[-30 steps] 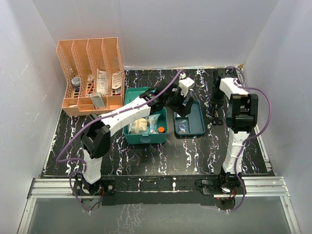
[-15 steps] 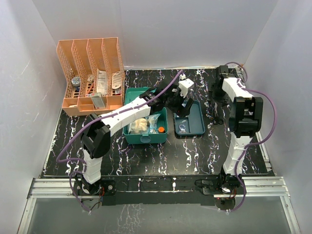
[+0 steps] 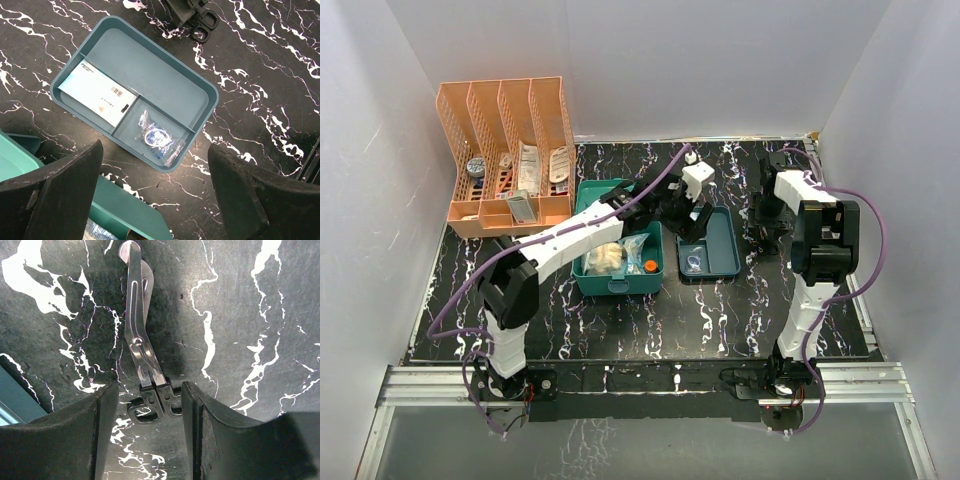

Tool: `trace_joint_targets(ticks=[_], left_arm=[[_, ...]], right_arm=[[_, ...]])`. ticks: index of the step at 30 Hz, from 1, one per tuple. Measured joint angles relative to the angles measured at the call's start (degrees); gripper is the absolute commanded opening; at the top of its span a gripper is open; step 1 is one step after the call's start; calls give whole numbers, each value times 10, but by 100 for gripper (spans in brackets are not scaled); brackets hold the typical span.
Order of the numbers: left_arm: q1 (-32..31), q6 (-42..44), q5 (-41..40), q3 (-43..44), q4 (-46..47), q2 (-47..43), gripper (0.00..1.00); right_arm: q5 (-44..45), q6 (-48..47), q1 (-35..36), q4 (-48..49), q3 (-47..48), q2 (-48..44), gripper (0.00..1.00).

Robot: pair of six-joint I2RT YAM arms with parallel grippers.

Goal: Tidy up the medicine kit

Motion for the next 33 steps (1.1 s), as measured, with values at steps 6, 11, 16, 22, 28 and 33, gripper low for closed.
trace_joint_targets(ticks=[6,11,16,22,28,33], left_arm=[[0,0,0,-3,-1,-21,83],[0,0,0,-8,1,-33,83],[0,0,0,-26,0,-47,83],[0,0,0,-37,-2,-58,83],[0,1,0,-38,-2,-58,83],[0,3,0,-38,-4,-58,83]], right_arm=[[-2,-5,0,-4,-19,-16,49],[-9,-13,0,-12,-32,-25,49],[-15,-22,0,-14,-37,-24,49],[-21,-38,0,-13,-37,-19,48],[-25,-47,0,-14,-35,-17,47],[-25,-49,0,-17,-26,-14,47]])
